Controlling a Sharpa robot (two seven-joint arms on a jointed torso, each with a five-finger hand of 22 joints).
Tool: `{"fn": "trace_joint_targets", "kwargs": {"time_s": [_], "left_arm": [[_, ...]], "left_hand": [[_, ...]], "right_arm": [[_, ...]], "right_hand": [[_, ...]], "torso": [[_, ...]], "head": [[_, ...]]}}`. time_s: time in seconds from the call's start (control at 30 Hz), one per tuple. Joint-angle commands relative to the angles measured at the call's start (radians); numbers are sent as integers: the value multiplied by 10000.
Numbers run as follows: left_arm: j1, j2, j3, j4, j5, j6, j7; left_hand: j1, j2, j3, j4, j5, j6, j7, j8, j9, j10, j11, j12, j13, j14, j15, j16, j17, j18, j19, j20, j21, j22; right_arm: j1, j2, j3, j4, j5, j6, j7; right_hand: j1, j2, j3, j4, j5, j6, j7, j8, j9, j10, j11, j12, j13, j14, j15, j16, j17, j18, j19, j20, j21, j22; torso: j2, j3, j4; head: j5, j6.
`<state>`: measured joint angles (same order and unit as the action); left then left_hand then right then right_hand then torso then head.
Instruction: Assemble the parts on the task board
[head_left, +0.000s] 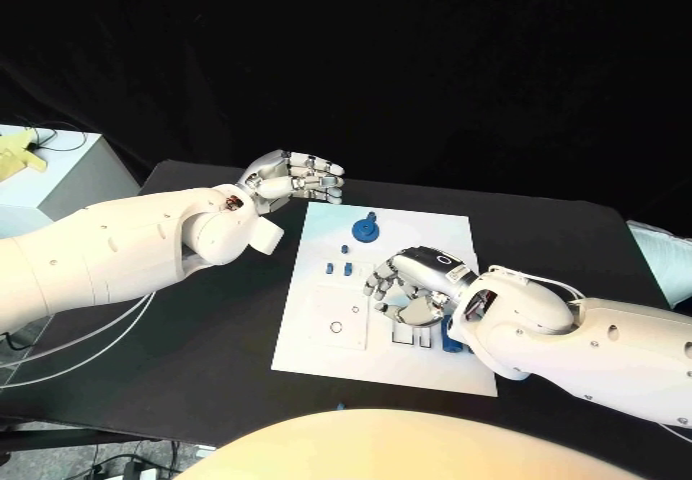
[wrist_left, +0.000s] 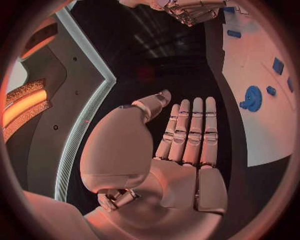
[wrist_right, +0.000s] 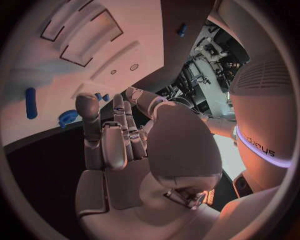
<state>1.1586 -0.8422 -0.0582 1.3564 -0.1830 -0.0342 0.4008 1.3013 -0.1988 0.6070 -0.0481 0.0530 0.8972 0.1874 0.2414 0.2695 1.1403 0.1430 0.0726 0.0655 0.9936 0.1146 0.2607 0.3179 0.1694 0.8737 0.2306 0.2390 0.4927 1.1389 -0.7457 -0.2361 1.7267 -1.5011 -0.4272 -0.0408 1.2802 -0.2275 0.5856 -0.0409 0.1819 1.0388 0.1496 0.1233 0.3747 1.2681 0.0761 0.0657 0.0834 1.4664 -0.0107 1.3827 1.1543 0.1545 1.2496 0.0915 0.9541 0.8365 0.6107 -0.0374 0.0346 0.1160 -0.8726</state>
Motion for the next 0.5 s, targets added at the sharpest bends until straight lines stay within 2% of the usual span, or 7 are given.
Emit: {"fn": "trace_joint_targets", "kwargs": {"time_s": [0.03, 0.17, 0.37, 0.5], "left_arm": [[-45, 110, 6, -145, 170, 229, 93], [-99, 202, 1, -304, 212, 265, 93], [-172, 284, -4, -440, 257, 300, 90], [-197, 311, -6, -467, 267, 317, 85]], "left_hand": [[50, 2, -68, -17, 33, 12, 79, -35, -17, 7, 50, -57, 14, 54, 16, -38, 13, 120, 78, 19, -40, -12], [50, 2, -68, -17, 33, 12, 79, -35, -17, 7, 50, -57, 14, 54, 16, -38, 13, 120, 78, 19, -40, -12], [50, 2, -68, -17, 33, 12, 79, -35, -17, 7, 50, -57, 14, 54, 16, -38, 13, 120, 78, 19, -40, -12], [52, 5, -70, -16, 32, 16, 71, -36, -18, 10, 49, -54, 15, 61, 16, -47, 15, 120, 86, 19, -52, -23]], "right_arm": [[11, -56, -1, 32, 799, 930, 959], [15, -124, -1, 69, 938, 1257, 1164], [8, -233, -2, 172, 1060, 1950, 1442], [-6, -282, -4, 198, 1090, 2146, 1480]], "right_hand": [[-143, -57, -158, 41, -107, -94, 8, -46, 20, 113, -1, 40, 30, 308, 64, 78, 117, -82, 36, 24, -16, 57], [-88, -112, -289, 68, -133, -146, -27, -70, 30, 343, -64, 150, 140, 309, 13, 112, 141, -82, 77, 15, -62, 40], [165, -140, -614, 71, -106, -206, -175, -111, 52, 944, -279, 705, 626, 282, -164, 113, 101, -78, 153, -130, -204, -22], [226, -130, -649, 67, -86, -218, -183, -122, 52, 922, -293, 770, 719, 283, -179, 120, 106, -84, 175, -151, -214, -14]], "torso": [[-136, 35, 43], [-209, 61, 47], [-265, 71, 43], [-258, 64, 45]], "head": [[70, 0], [138, 0], [229, 0], [170, 0]]}}
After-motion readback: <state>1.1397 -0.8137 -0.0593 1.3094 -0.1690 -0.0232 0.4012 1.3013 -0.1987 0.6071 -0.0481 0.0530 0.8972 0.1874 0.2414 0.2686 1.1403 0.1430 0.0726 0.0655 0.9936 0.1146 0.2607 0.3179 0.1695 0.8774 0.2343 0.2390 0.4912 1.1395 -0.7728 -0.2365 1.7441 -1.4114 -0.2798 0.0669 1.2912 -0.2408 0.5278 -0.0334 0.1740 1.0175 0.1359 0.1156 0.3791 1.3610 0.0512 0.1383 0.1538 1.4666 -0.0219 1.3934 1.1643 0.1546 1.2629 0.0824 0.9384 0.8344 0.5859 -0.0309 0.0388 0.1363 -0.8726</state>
